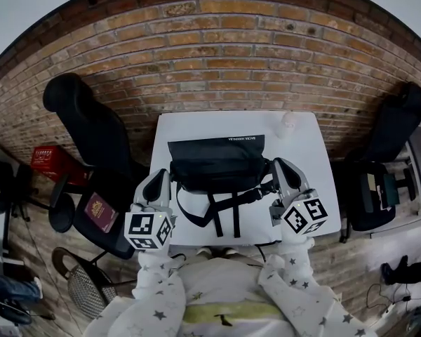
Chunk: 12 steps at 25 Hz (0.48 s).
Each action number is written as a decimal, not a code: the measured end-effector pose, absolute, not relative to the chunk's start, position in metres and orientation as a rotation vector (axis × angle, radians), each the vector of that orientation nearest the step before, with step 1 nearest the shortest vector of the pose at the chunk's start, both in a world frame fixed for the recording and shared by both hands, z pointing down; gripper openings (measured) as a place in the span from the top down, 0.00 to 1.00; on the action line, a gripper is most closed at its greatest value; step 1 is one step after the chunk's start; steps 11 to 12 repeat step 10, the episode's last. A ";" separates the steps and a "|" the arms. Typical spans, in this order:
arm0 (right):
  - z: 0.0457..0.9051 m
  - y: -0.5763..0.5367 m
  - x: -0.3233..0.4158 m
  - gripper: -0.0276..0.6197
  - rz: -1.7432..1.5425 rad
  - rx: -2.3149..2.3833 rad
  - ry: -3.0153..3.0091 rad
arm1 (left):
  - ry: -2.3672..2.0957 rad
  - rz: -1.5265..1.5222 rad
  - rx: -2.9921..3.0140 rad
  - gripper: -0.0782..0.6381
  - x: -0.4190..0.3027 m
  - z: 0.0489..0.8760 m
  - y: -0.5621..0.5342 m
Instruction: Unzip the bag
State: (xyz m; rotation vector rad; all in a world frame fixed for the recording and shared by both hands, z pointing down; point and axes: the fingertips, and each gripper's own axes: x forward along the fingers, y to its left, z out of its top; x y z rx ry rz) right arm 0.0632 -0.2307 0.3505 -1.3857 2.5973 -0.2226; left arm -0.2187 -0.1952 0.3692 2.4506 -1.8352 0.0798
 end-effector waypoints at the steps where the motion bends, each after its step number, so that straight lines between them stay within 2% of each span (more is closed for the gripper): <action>1: 0.351 -0.231 0.064 0.95 -0.223 -1.388 2.596 | -1.836 0.080 2.451 0.89 -0.219 0.369 -0.195; 12: 0.350 -0.232 0.066 0.95 -0.224 -1.409 2.584 | -1.842 0.080 2.448 0.89 -0.221 0.368 -0.195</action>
